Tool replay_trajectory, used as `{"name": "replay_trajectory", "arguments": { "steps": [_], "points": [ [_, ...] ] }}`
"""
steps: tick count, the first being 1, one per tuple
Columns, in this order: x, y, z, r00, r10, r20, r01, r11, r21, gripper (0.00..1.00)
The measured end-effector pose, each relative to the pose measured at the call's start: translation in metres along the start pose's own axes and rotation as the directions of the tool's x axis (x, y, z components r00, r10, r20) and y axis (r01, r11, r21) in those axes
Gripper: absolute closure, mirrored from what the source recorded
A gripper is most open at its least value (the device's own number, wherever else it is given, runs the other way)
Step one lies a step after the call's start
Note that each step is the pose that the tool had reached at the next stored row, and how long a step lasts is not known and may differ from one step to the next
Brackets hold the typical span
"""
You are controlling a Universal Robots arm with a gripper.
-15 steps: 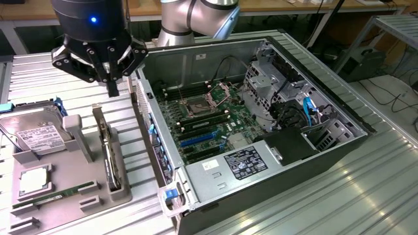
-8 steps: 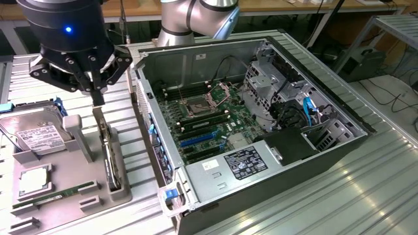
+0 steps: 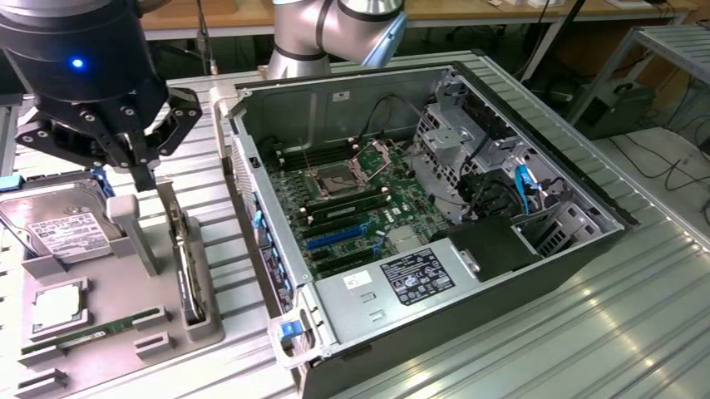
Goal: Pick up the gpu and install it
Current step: 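Reach for the gpu, then pick up the gpu and move the gpu toward the slot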
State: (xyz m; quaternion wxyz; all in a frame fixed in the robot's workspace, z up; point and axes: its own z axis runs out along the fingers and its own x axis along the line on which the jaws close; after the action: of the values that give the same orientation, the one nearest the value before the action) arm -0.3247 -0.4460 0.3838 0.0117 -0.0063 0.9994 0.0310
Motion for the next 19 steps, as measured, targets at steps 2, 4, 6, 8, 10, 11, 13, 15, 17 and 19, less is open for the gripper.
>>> {"name": "replay_trajectory", "arguments": {
  "steps": [2, 4, 6, 8, 10, 11, 13, 15, 17, 19],
  "points": [
    [0.0059, -0.0019, 0.0002, 1.0000, 0.000, 0.0001, 0.000, 1.0000, -0.0003, 0.89],
    [0.0083, -0.0029, 0.0002, 1.0000, 0.000, 0.0001, 0.000, 1.0000, -0.0012, 0.89],
    [0.0084, -0.0029, 0.0002, 1.0000, 0.000, 0.0001, 0.000, 1.0000, -0.0011, 0.89],
    [0.0084, -0.0029, 0.0002, 1.0000, 0.000, 0.0001, 0.000, 1.0000, -0.0011, 0.89],
    [0.0084, -0.0029, 0.0001, 1.0000, 0.000, 0.0001, 0.000, 1.0000, -0.0011, 0.89],
    [0.0084, -0.0029, 0.0001, 1.0000, 0.000, 0.0001, 0.000, 1.0000, -0.0011, 0.89],
    [0.0084, -0.0029, 0.0002, 1.0000, 0.000, 0.0001, 0.000, 1.0000, -0.0012, 0.89],
    [0.0084, -0.0029, 0.0001, 1.0000, 0.000, 0.0001, 0.000, 1.0000, -0.0011, 0.89],
    [0.0084, -0.0029, 0.0002, 1.0000, 0.000, 0.0001, 0.000, 1.0000, -0.0011, 0.89],
    [0.0084, -0.0029, 0.0002, 1.0000, 0.000, 0.0001, 0.000, 1.0000, -0.0012, 0.89]
  ]
}}
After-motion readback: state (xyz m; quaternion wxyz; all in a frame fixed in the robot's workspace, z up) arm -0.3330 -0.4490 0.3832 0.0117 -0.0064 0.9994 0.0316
